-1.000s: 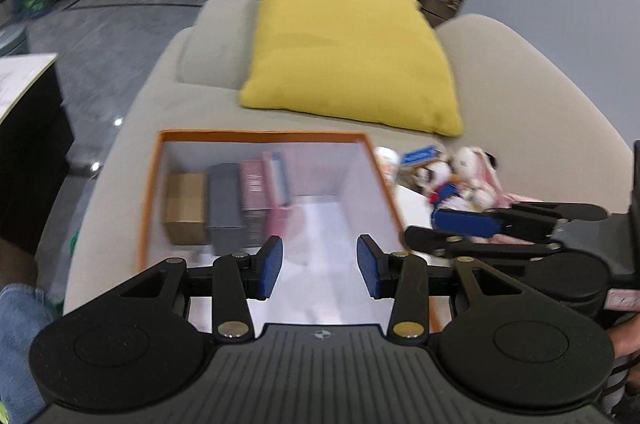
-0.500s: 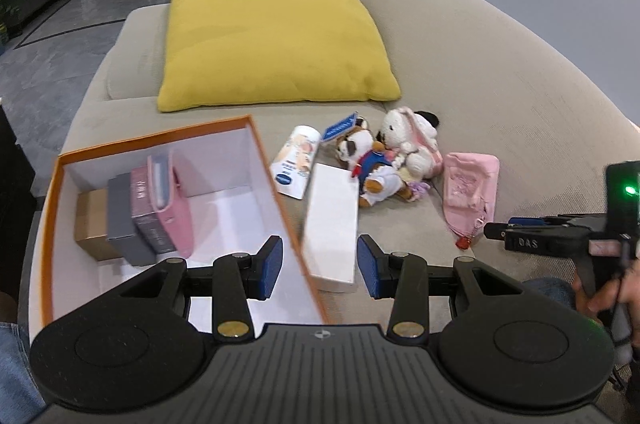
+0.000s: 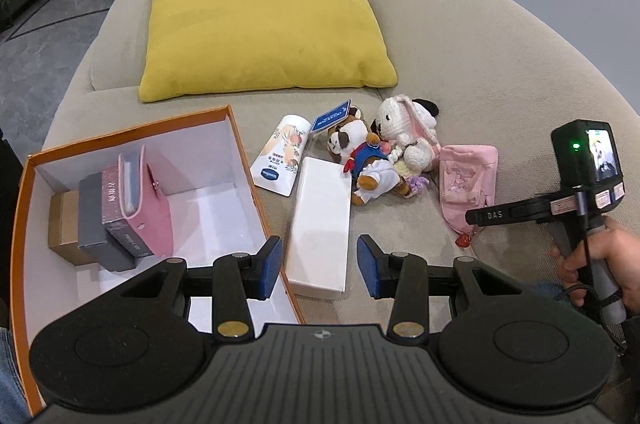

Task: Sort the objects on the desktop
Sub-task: 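Close the right tool on the pink pouch's edge and lift it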

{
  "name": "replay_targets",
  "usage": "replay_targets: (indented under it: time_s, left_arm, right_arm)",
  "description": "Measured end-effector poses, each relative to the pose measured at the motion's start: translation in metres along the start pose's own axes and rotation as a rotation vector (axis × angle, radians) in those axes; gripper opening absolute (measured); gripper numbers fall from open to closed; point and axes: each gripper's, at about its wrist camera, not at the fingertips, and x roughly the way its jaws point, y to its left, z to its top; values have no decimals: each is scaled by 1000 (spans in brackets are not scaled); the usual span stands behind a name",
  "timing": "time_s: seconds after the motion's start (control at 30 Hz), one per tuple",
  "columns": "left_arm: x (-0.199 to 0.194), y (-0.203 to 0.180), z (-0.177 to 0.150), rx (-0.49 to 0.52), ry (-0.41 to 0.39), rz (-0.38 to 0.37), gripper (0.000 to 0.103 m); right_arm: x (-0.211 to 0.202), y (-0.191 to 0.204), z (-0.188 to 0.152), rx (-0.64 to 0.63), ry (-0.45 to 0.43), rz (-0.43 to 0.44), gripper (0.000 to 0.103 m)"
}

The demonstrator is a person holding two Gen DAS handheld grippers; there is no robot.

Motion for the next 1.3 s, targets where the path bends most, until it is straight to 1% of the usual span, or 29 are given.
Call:
replay_targets:
  time_s: [0.1,0.13,0.17,0.27,0.3,0.33,0.43,0.53,0.6,0.67,0.73,0.83,0.9,0.93,1.03,1.1,1.17,1.23,1.3]
  left_arm:
    - [4,1,1,-1,7,-3,48]
    - [4,1,2,-3,7,-4,48]
    - [4,1,2,-3,6,-6,48]
    - [2,1,1,0,3,-10,48]
    - [2,1,0,2,3,-11,48]
    - [1,1,0,4,2,-13,48]
    - [0,-1,-1,7,1,-19,48]
    - [-3,-3,-1,10,-4,-27,48]
    - [-5,-4,-2,11,-8,-30,48]
    - [-6,-4,-2,10,-11,-33,48]
    - [-7,-6,-4,10,-12,-40,48]
    - [-10,-7,-8,17,-9,-44,48]
    - [-10,-6,-11,18,-6,-41,48]
    - [-9,-6,-11,15,-4,-36,48]
    - [-7,-6,-11,10,0,-33,48]
    - [-7,-10,-10,17,-2,-40,48]
    - [-8,-14,-10,27,-8,-48,48]
    - [-9,-16,-10,34,-7,-48,48]
    - [-9,-17,-10,37,-4,-40,48]
  right_arm:
    - [7,8,3,-35,6,-48,34]
    - [7,7,3,-33,3,-53,30]
    - [7,5,3,-22,-3,-61,22]
    - [-1,-4,-1,28,-30,-15,19]
    - [-6,-6,-3,34,-39,-3,17]
    - [-11,-6,-6,31,-44,10,13]
    - [-36,1,-14,-12,-65,61,13]
    - [-63,11,-22,-68,-80,134,12]
    - [-77,19,-27,-123,-93,151,12]
    - [-81,23,-27,-158,-96,157,12]
    - [-76,25,-26,-168,-90,145,13]
    - [-61,22,-25,-181,-98,66,14]
    - [-52,13,-22,-160,-88,88,21]
    - [-48,7,-22,-141,-72,103,22]
    - [-38,-9,-21,-73,-34,130,22]
    - [-29,-14,-19,-35,1,164,21]
    - [-20,-14,-14,1,39,220,19]
    - [-13,-7,-11,6,57,253,19]
    - [-6,7,-8,-32,67,238,19]
